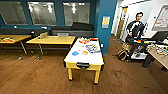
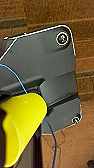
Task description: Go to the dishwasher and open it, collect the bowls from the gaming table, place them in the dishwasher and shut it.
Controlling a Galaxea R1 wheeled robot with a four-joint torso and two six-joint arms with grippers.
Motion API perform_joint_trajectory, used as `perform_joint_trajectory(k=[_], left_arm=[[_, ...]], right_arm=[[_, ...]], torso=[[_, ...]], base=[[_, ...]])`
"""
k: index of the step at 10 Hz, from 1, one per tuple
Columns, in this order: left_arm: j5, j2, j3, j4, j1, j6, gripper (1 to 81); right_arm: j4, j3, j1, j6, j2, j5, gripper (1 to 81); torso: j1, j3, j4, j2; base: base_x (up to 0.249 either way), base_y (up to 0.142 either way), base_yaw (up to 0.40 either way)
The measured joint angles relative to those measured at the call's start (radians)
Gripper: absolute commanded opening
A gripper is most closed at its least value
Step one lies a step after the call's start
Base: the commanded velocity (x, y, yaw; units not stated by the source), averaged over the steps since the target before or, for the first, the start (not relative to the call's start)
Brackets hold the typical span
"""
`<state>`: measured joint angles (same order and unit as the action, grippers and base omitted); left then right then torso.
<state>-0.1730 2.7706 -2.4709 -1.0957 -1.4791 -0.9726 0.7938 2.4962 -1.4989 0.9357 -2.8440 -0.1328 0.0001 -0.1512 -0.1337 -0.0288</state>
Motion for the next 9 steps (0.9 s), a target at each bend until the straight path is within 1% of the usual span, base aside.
perform_joint_trajectory(k=[2, 6, 9], left_arm=[[0.001, 0.012, -0.006, 0.0, 0.023, 0.0, 1.0], [0.005, 0.049, -0.069, 0.0, 0.005, 0.0, 1.0], [0.004, 0.052, -0.073, 0.0, 0.01, 0.0, 1.0]], right_arm=[[0.002, 0.001, -0.008, 0.0, 0.001, 0.003, 1.0], [0.002, 0.0, -0.011, 0.0, 0.001, 0.002, 1.0], [0.004, 0.001, -0.011, 0.0, -0.003, 0.003, 1.0]], torso=[[0.0, 0.0, 0.0, 0.0], [0.0, 0.0, 0.0, 0.0], [0.0, 0.0, 0.0, 0.0]], base=[[0.0, 0.0, -0.396], [0.0, 0.0, -0.397], [0.0, 0.0, -0.397]])
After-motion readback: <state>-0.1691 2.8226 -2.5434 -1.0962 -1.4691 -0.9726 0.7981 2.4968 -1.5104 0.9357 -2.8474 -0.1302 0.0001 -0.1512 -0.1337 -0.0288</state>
